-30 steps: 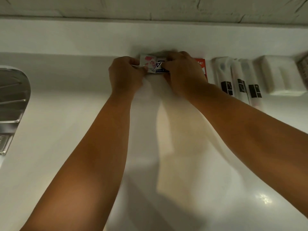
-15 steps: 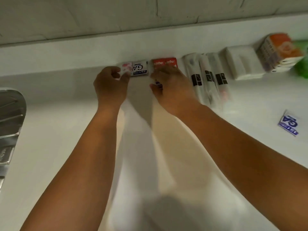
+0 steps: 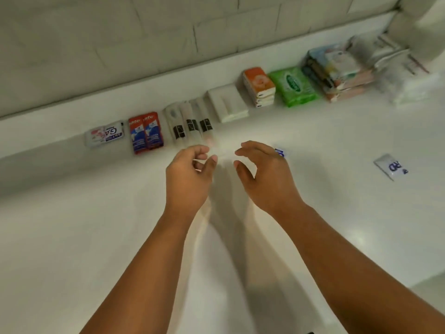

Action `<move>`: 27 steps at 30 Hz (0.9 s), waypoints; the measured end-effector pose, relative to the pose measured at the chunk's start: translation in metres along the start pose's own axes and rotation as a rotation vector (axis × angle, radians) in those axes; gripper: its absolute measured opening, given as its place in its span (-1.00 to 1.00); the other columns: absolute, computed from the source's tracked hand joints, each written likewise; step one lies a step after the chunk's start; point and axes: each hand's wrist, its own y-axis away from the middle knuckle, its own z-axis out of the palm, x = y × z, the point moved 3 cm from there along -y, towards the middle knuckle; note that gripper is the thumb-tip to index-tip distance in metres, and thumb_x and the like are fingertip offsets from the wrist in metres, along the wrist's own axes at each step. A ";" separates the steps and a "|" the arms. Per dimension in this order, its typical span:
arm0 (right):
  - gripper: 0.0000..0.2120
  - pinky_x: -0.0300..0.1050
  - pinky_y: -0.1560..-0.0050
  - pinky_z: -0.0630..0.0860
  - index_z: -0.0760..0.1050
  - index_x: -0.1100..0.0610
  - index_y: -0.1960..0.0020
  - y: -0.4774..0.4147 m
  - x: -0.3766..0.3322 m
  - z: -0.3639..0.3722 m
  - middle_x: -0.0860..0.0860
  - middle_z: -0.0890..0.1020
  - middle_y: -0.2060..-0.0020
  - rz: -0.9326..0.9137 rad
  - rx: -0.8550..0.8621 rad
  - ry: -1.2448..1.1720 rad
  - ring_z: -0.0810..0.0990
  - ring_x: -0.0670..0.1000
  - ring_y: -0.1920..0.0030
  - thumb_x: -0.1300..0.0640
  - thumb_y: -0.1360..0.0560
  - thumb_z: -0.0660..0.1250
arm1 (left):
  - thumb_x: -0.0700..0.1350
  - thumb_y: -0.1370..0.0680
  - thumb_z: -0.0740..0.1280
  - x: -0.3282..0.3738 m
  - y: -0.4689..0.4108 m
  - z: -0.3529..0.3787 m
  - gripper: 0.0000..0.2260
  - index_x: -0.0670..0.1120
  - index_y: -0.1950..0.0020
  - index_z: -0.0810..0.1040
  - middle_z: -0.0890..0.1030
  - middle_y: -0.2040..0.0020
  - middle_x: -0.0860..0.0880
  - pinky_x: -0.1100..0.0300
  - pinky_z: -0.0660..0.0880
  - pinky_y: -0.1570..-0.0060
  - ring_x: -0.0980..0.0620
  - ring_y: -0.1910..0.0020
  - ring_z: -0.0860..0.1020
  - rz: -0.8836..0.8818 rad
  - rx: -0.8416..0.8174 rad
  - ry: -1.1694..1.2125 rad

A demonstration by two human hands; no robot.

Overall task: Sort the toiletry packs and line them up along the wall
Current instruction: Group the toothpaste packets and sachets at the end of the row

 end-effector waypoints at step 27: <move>-0.69 -0.08 -0.08 0.47 0.53 0.10 -0.21 0.053 0.273 -0.208 0.05 0.56 -0.08 0.571 -0.099 0.291 0.45 0.08 -0.13 0.00 -0.52 0.36 | -0.07 -0.57 0.38 0.155 0.070 0.331 -0.61 -0.05 -0.39 0.50 0.55 -0.31 0.00 0.19 0.38 -0.26 -0.03 -0.25 0.45 0.351 -0.516 -0.328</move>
